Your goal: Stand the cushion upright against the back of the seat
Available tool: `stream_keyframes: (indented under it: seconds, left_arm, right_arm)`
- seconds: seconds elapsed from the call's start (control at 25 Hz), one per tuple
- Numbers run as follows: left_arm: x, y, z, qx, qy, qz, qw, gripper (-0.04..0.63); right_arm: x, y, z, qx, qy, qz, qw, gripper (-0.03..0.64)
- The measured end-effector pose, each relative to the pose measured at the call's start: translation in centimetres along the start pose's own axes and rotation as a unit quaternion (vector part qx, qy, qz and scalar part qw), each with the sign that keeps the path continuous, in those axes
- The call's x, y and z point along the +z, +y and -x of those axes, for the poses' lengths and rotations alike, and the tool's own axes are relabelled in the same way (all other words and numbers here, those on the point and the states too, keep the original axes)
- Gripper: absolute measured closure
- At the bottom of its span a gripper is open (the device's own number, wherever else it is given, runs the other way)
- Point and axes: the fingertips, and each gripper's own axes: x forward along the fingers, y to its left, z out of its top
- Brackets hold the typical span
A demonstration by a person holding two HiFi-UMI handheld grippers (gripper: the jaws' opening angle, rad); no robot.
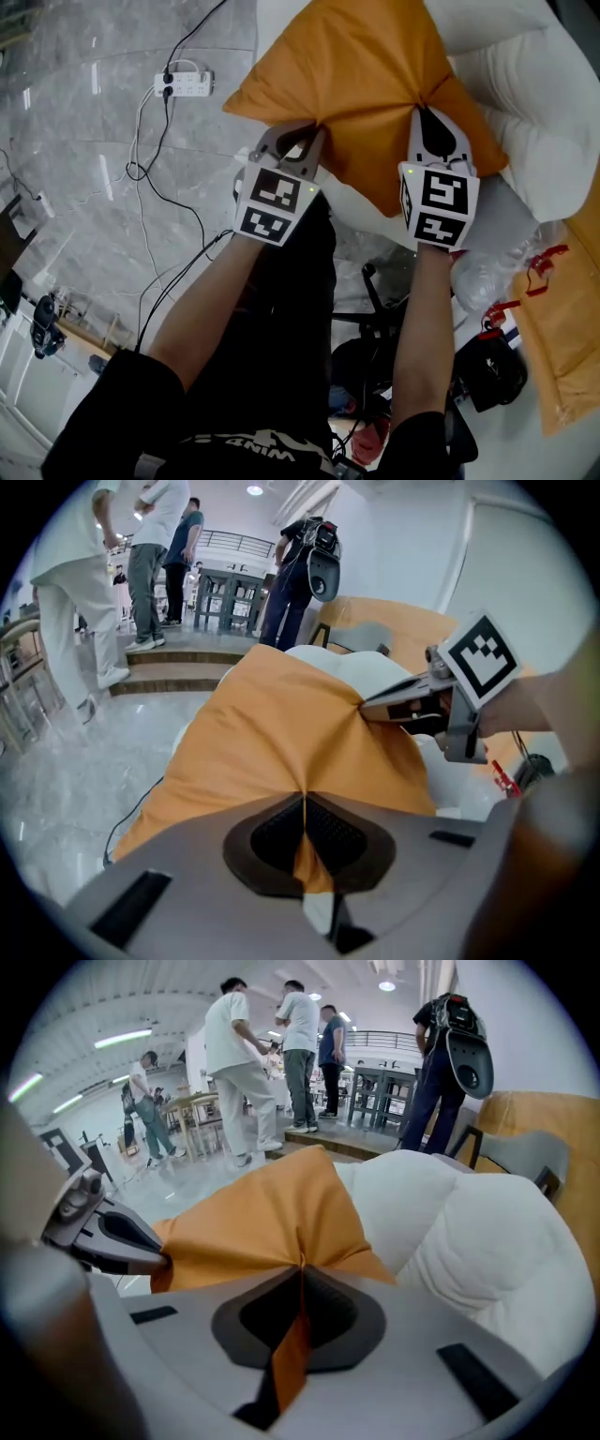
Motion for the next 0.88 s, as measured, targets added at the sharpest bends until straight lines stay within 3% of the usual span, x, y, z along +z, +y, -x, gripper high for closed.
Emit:
stream_keyframes:
  seconds: [0.2,0.4,0.6,0.88]
  left_arm:
    - [4.4,-0.5,2.7,0.003,-0.022,-0.068,0.9974,0.584]
    - [9.1,-0.8,4.6,0.015,-0.03,-0.149,0.9883,0.584]
    - [13.7,-2.7,4.8,0.008,-0.048,-0.22,0.9743,0.584]
    - [19.6,-8.7,2.5,-0.042,-0.086,-0.274,0.957,0.584]
  right_arm:
    - [0.4,-1.4,3.0,-0.015,-0.039,-0.078,0.996,0.588]
    - [0.0,-2.0,6.2,-0.038,-0.074,-0.163,0.983,0.588]
    - [-0.2,-3.2,10.0,-0.075,-0.113,-0.243,0.96,0.588]
    - [-2.4,-6.7,14.8,-0.125,-0.156,-0.334,0.921,0.588]
